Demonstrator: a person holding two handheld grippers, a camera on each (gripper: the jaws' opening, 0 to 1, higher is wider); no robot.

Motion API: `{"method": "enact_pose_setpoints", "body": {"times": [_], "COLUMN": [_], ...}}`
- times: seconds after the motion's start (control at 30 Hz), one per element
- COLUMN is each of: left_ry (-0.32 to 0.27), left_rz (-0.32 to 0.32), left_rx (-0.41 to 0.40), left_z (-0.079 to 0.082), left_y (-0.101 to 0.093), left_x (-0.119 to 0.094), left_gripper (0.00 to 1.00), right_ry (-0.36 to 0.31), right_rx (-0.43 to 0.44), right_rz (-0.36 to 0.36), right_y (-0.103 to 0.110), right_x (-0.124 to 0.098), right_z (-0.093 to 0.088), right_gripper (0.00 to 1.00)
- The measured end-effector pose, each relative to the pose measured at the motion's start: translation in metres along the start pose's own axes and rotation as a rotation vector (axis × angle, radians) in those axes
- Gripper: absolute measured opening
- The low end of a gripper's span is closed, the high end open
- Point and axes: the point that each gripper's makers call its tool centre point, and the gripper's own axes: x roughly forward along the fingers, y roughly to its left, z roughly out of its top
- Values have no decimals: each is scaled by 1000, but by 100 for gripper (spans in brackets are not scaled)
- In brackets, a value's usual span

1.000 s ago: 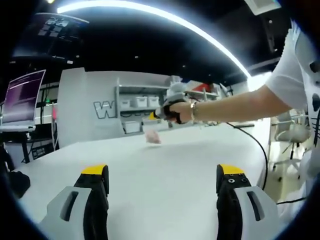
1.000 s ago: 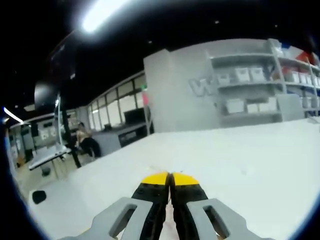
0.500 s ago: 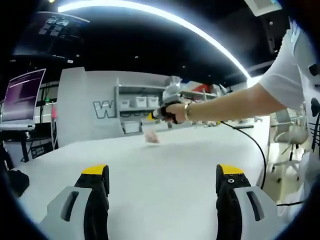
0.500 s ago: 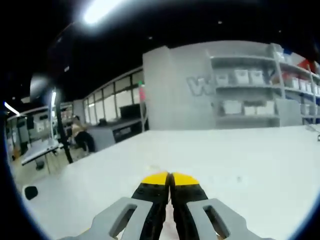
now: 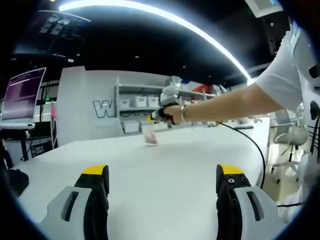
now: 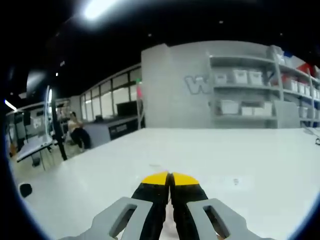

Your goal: Open the resealable bag by pulling the two sides of the seal apart until the entire bag opening is separated and visibly accessible.

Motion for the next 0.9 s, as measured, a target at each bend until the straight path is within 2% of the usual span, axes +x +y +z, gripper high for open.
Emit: {"method": "enact_pose_setpoints", "body": {"times": [0.23,0.4,0.63,0.9], "left_ry": [2,-1,0,-5], "left_rz": [0,1,0,0], "left_rx": [1,2,1,-1], "left_z": [-1,0,0,0], "left_y": [0,0,0,0], "left_x": [0,0,0,0], "left_gripper": [86,86,86,86], "right_ry": [1,8,16,44], "right_rx": [-26,-55,-69,-76], "right_rz": [-14,-11,33,72], "right_y": [-3,5,26,34], "right_x": [5,11,16,19], "right_z": [-2,-11,-21,-35], "right_gripper": [0,0,0,0]}}
